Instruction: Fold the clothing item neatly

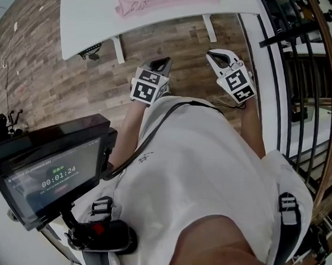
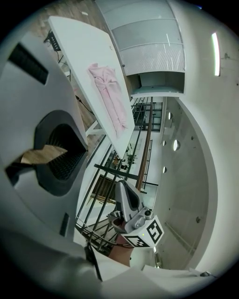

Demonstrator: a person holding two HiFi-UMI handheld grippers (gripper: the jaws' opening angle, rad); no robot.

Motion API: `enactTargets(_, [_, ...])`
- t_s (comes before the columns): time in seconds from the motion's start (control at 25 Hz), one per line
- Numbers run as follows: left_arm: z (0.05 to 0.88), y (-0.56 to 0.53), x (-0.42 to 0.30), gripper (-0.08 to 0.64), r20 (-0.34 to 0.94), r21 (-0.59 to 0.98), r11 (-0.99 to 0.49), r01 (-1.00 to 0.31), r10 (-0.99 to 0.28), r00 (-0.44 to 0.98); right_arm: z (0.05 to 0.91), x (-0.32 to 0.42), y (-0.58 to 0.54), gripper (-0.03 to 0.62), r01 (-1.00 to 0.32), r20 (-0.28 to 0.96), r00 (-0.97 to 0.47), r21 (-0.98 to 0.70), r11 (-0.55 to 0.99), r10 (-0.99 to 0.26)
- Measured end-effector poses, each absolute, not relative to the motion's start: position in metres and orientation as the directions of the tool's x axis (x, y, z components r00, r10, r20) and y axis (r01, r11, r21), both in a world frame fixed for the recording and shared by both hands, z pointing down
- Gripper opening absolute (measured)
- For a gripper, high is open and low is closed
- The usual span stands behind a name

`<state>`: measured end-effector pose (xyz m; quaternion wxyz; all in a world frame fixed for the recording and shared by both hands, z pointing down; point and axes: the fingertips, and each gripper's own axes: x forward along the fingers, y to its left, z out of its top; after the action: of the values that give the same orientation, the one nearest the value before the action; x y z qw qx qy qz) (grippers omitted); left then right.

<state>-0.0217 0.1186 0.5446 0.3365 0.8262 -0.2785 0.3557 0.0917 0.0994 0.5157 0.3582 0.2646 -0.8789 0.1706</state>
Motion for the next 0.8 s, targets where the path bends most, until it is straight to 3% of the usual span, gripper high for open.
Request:
enactTargets(0.28, [0.531, 0.078, -0.004, 0.002, 0.731, 0.324, -0.681, -0.656, -0.26, 0.631, 0.493, 0.098, 0.069, 0.003, -0.607, 0.686, -0.59, -0.03, 0.794, -0.425])
enactTargets(0.8, [0.528, 0.115, -0.025, 0.002, 0.769, 0.362, -0.583, -0.727, -0.254, 0.586, 0.495, 0.073, 0.083, 0.003, -0.51, 0.671, -0.673, -0.117, 0.852, -0.311])
